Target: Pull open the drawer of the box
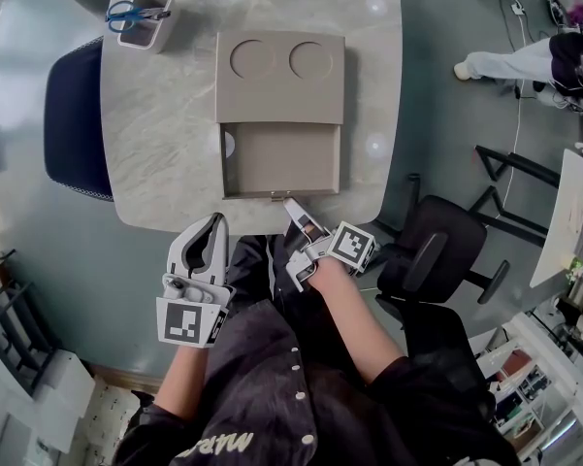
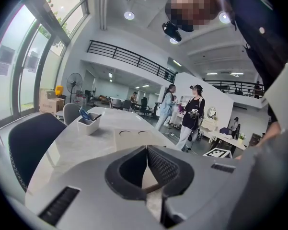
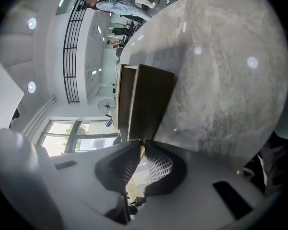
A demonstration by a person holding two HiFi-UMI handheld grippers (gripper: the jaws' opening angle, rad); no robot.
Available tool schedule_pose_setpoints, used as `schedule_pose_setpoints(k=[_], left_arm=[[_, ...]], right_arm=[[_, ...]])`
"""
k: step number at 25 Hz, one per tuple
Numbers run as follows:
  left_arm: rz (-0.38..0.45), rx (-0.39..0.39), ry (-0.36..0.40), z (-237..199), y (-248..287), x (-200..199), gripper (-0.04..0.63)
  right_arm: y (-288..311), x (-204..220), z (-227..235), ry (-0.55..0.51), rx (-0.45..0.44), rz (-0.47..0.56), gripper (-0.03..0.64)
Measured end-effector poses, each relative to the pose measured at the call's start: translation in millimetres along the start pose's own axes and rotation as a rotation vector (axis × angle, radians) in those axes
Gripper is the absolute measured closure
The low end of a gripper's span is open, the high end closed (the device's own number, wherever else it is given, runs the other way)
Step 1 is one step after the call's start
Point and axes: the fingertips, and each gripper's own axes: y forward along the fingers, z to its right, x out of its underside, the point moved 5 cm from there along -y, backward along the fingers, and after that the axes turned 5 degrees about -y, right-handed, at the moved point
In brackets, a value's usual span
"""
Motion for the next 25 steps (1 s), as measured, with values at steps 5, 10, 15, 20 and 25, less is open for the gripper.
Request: schedule_pose_setpoints(k=[5,10,15,20,25], left_arm=[[0.003,0.001,-0.001,-1,0,1,0.578],[0.0,-0.002,0.0,0,-1,2,0.578],[0.005,-0.001,0.004,1,-2,1,0.578],[0.019,-0.004,0.013,2,-2,-4,0.578],[0.046,-0.007,0.024,9,-4,-17,0.578]], right_arm=[[-2,3,7,0.02,0.009,-0.003,0.595],[-1,2,6,0.017,0.01,-0.014,0.594],[0,2,8,0.026,0.015,-0.02,0.594],[-3,7,6,0.042,-0.007,-0.051,0.547],[-20,8,-4,0.004,-0.005,-0.087,0.594]])
